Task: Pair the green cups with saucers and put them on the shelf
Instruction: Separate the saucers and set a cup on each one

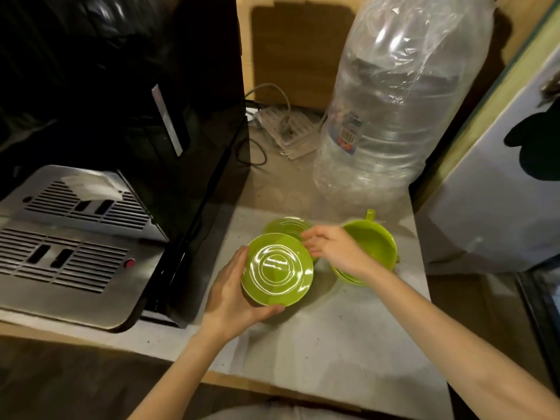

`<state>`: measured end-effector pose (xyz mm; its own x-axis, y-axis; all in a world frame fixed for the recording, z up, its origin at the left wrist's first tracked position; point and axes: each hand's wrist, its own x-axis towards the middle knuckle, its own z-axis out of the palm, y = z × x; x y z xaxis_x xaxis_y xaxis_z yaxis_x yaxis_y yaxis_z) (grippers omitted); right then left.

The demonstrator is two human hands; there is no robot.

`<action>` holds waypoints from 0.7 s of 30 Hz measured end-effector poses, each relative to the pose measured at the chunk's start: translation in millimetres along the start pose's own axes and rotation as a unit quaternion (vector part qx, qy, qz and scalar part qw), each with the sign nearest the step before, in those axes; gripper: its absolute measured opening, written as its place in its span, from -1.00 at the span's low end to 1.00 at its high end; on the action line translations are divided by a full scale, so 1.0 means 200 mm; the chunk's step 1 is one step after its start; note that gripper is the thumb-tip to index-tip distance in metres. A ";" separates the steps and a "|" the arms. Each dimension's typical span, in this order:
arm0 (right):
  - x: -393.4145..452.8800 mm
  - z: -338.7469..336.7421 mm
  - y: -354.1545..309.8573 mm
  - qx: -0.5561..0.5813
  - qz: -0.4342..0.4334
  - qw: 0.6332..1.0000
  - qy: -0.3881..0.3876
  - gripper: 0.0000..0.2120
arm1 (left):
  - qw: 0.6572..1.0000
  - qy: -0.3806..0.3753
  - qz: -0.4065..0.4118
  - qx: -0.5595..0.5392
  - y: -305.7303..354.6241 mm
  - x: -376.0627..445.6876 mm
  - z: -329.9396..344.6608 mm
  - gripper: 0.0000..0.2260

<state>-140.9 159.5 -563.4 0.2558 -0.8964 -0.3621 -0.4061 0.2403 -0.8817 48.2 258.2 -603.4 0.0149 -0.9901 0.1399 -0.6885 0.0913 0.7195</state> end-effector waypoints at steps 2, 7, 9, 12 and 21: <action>-0.06 0.04 0.07 0.022 0.006 1.000 -0.007 -0.74 | 1.000 -0.012 -0.004 0.014 -0.03 -0.07 0.00 0.05; -0.20 0.11 0.22 0.004 0.013 1.000 -0.009 -0.76 | 0.997 -0.074 0.010 0.021 -0.07 -0.17 0.02 0.04; -0.23 0.12 0.26 -0.005 0.021 1.000 -0.001 -0.71 | 0.995 -0.094 0.017 0.022 -0.06 -0.18 0.02 0.03; -0.25 0.14 0.30 -0.010 0.024 0.999 0.018 -0.74 | 0.993 -0.108 0.027 0.033 -0.07 -0.18 0.03 0.05; -0.26 0.14 0.31 0.006 0.033 0.999 0.031 -0.73 | 0.990 -0.135 0.033 0.023 -0.10 -0.14 0.03 0.09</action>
<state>-155.0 231.0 -608.9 0.1729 -0.8998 -0.4005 -0.4093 0.3042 -0.8602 57.0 284.1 -625.7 -0.2210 -0.9753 -0.0054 -0.7143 0.1581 0.6818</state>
